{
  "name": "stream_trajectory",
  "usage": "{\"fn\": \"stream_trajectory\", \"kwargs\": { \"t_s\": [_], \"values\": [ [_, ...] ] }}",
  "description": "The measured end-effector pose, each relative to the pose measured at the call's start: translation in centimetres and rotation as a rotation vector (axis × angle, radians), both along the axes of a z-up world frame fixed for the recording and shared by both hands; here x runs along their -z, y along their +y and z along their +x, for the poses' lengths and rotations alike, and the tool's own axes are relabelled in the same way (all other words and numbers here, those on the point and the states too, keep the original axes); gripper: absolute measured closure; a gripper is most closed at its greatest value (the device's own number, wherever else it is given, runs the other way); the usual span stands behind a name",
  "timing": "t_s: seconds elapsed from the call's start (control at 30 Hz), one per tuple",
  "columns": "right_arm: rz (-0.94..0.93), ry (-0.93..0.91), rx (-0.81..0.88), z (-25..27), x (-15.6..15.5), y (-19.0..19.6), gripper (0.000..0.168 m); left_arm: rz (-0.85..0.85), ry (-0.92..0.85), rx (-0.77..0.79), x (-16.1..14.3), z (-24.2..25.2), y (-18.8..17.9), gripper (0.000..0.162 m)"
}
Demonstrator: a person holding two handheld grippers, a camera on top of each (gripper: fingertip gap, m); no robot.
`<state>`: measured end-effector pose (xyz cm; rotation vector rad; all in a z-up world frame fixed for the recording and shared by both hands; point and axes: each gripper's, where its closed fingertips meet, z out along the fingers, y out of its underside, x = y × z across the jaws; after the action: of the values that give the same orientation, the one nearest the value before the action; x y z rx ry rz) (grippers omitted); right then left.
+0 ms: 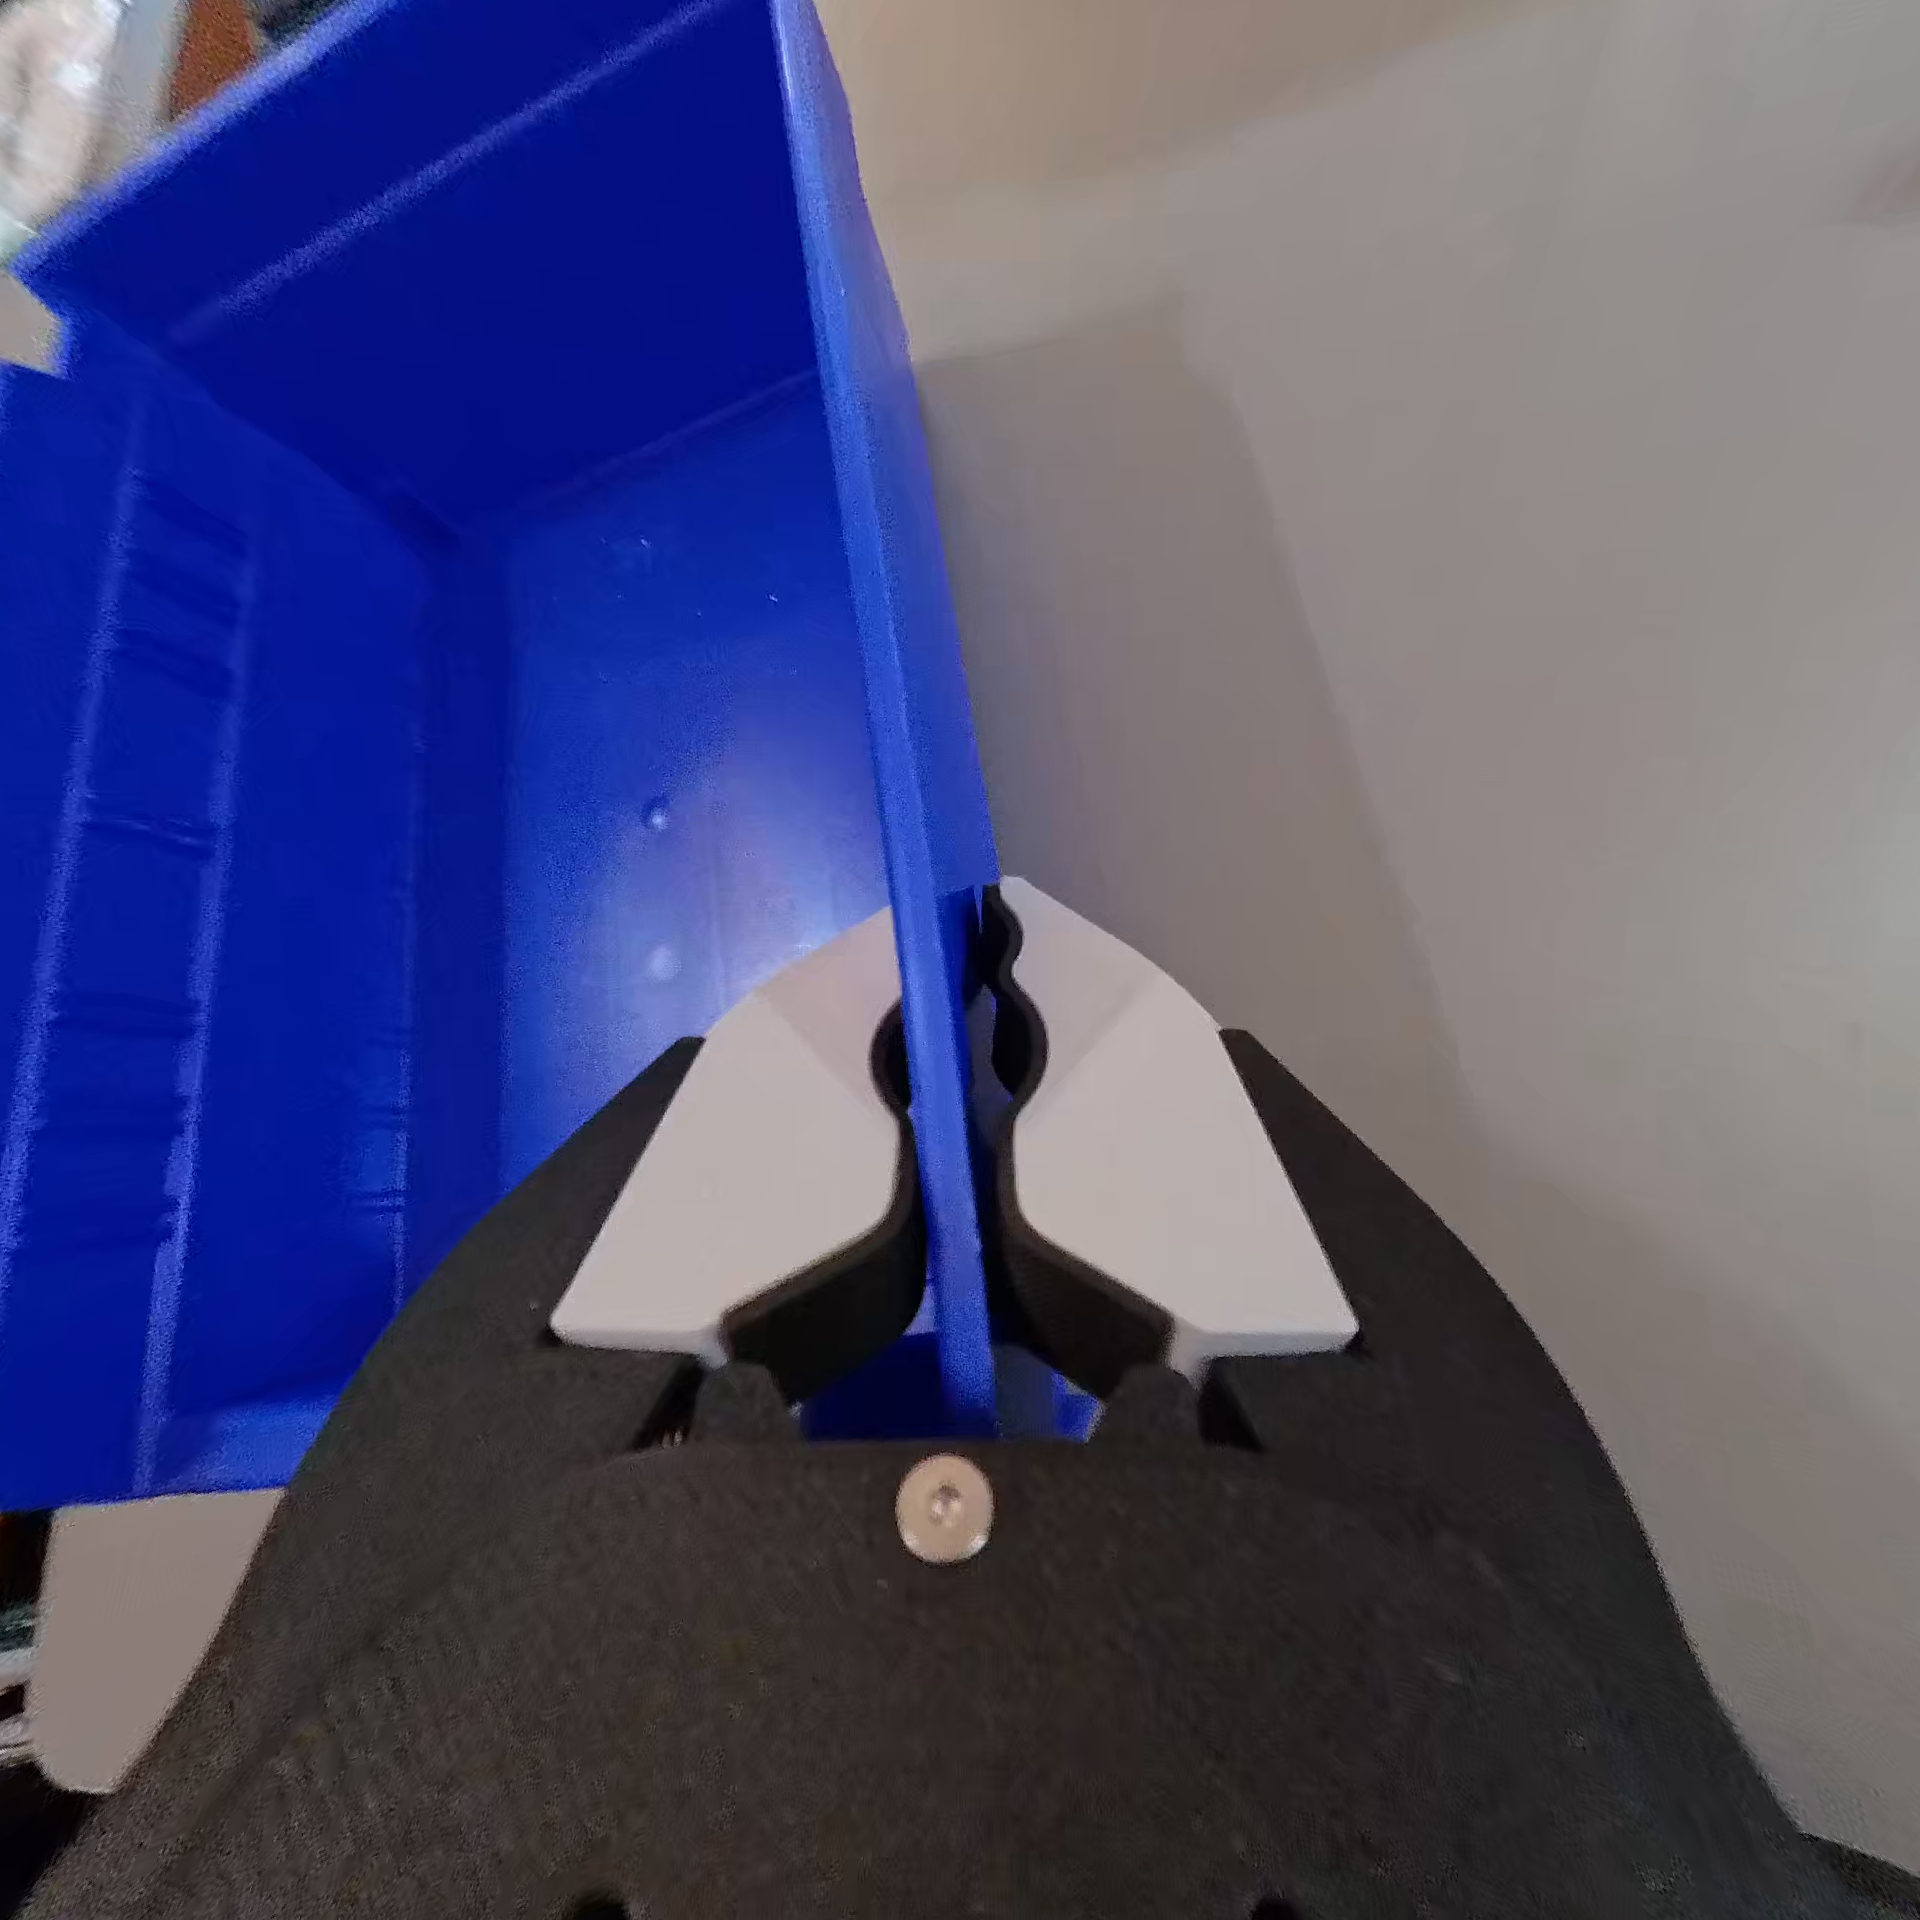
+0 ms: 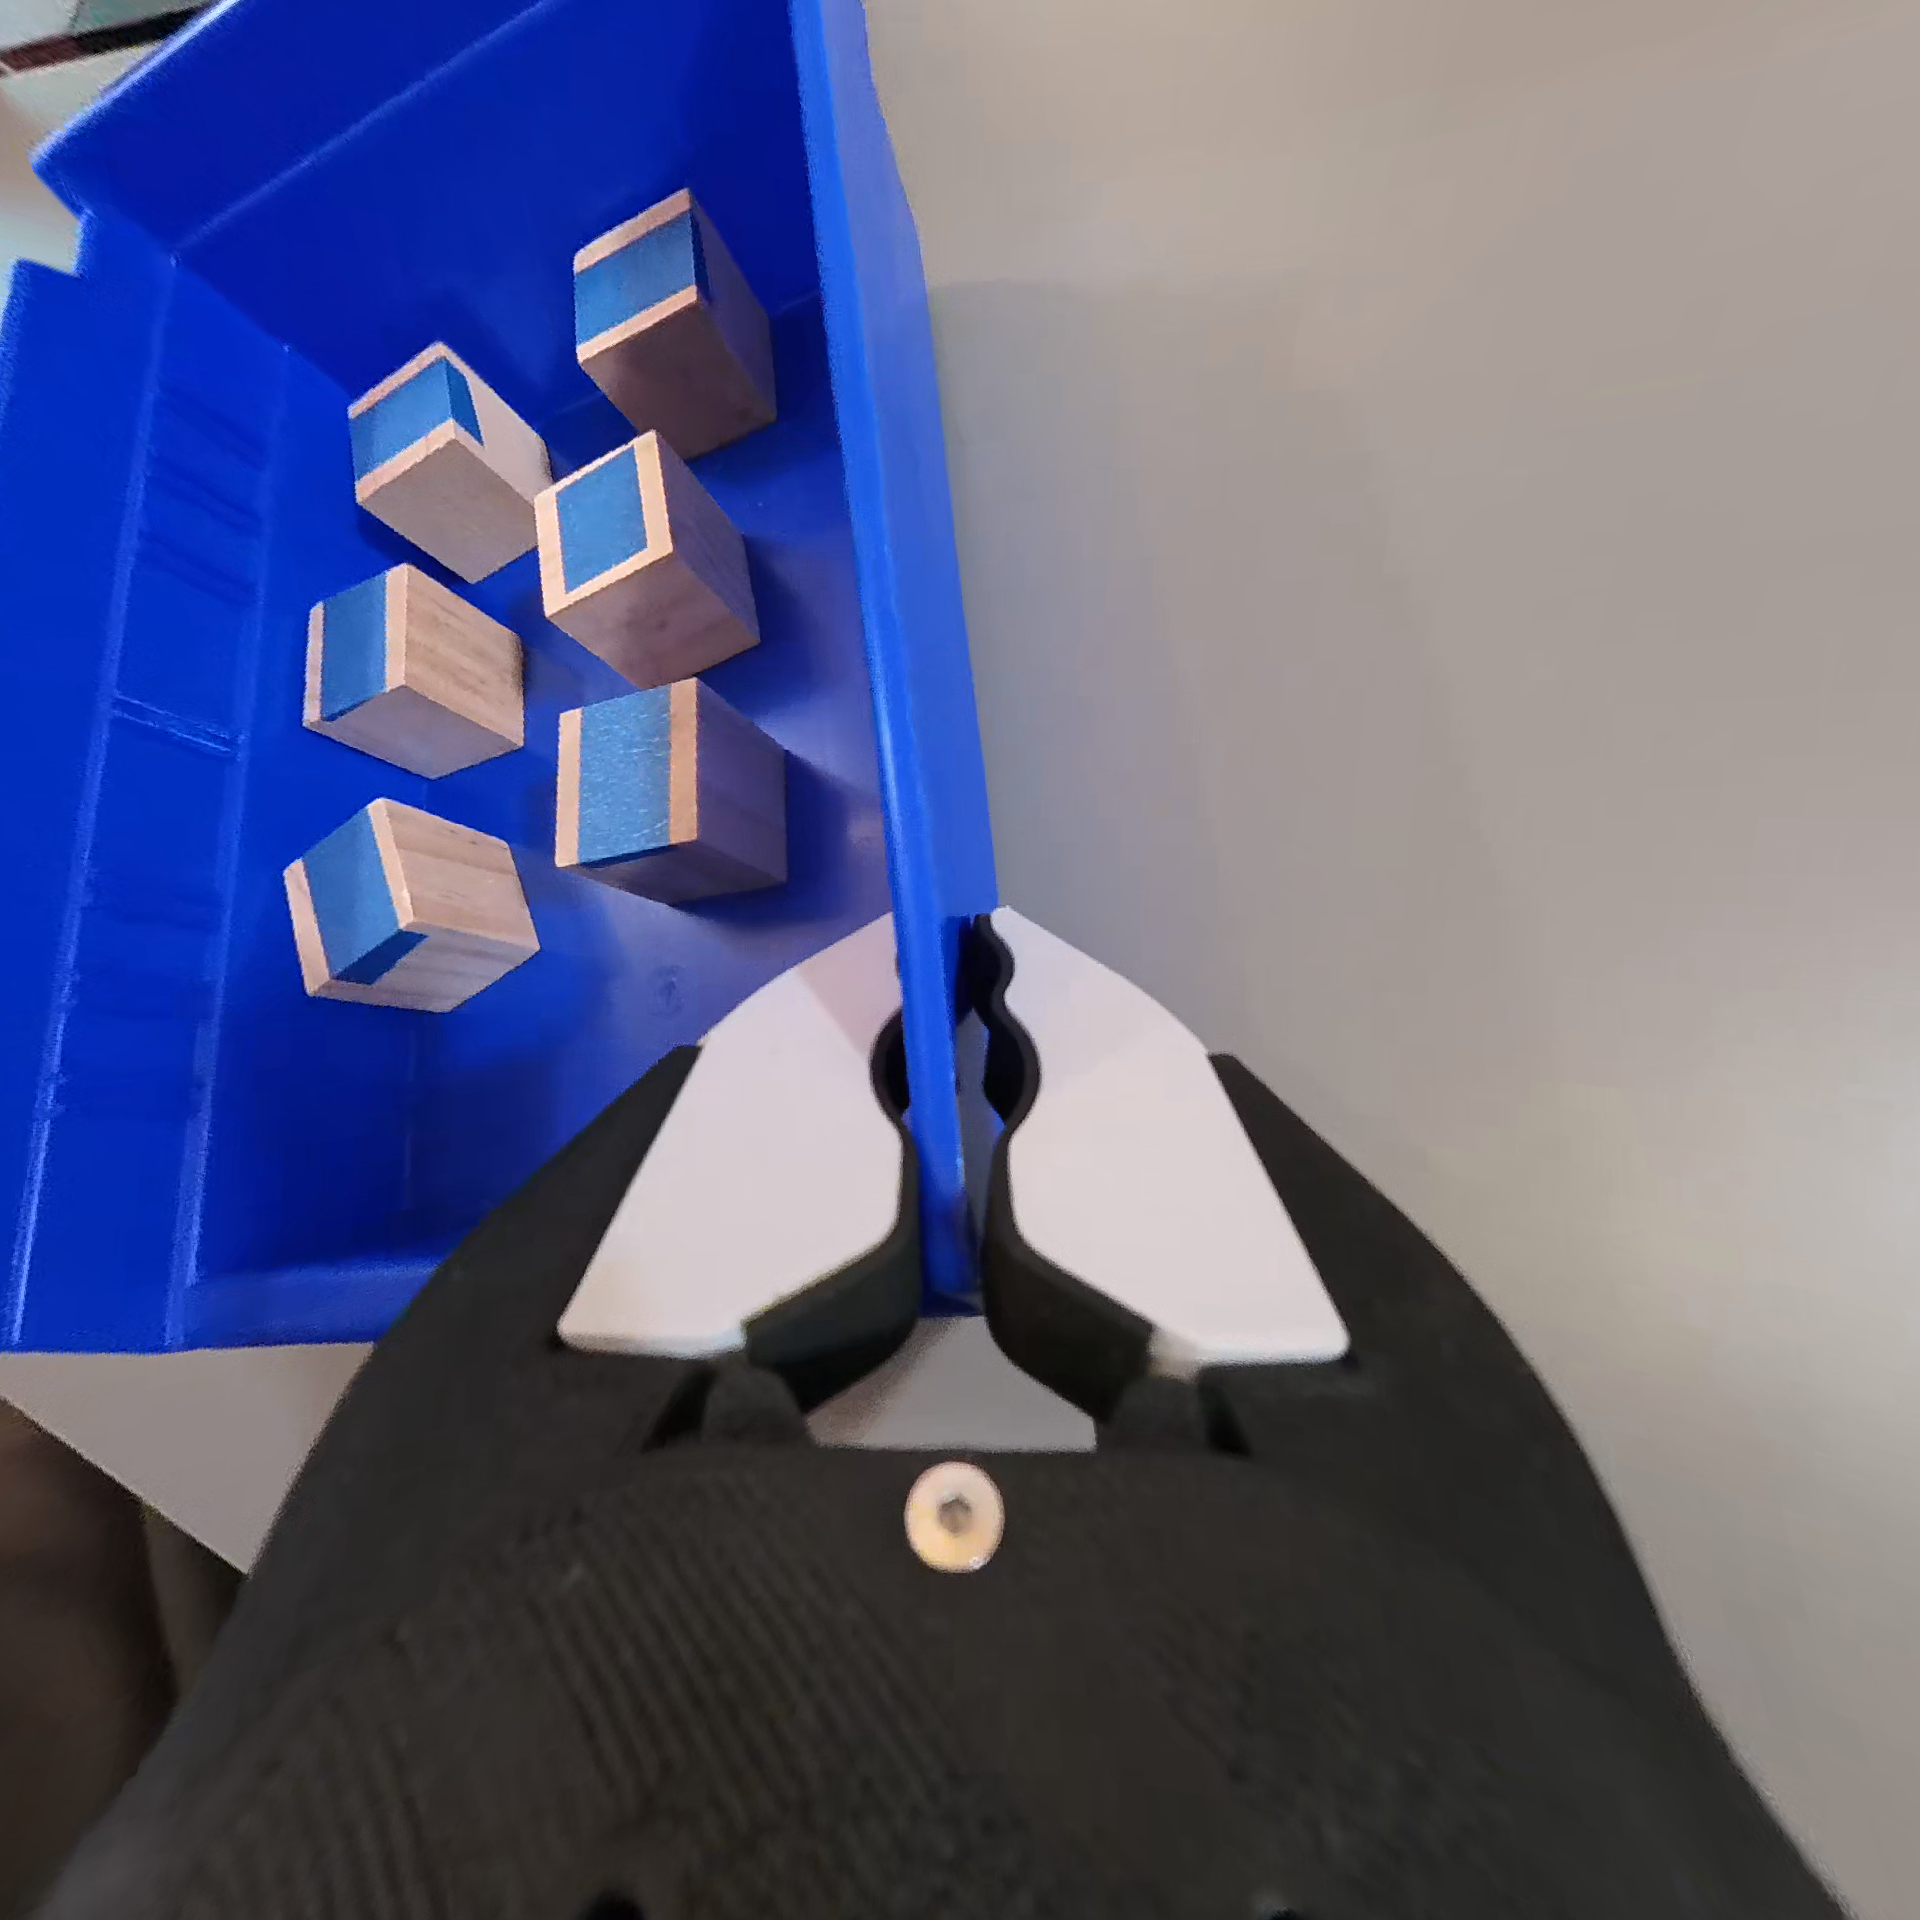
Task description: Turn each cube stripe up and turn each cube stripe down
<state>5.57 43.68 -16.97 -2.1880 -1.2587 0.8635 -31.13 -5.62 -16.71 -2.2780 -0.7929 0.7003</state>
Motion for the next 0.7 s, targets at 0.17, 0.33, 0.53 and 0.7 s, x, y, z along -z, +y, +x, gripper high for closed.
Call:
{"fn": "stream_trajectory", "kwargs": {
  "t_s": [0.17, 0.33, 0.53, 0.7],
  "values": [
    [-0.009, 0.043, -0.04, -2.4, -0.6, -2.1, 0.16, 0.085, 0.062, -0.028, -4.0, -0.2, -0.4, 0.153],
    [-0.036, 0.044, -0.184, -7.4, -0.1, -6.3, 0.16, 0.055, 0.126, -0.023, -7.1, -0.2, -1.8, 0.153],
    [-0.077, 0.062, -0.345, -15.8, 0.6, -13.1, 0.16, 0.174, 0.189, -0.013, -12.2, 0.9, -3.4, 0.154],
    [-0.084, 0.059, -0.445, -23.4, 0.7, -19.1, 0.16, 0.219, 0.259, -0.052, -15.1, 1.8, -6.1, 0.155]
  ]
}}
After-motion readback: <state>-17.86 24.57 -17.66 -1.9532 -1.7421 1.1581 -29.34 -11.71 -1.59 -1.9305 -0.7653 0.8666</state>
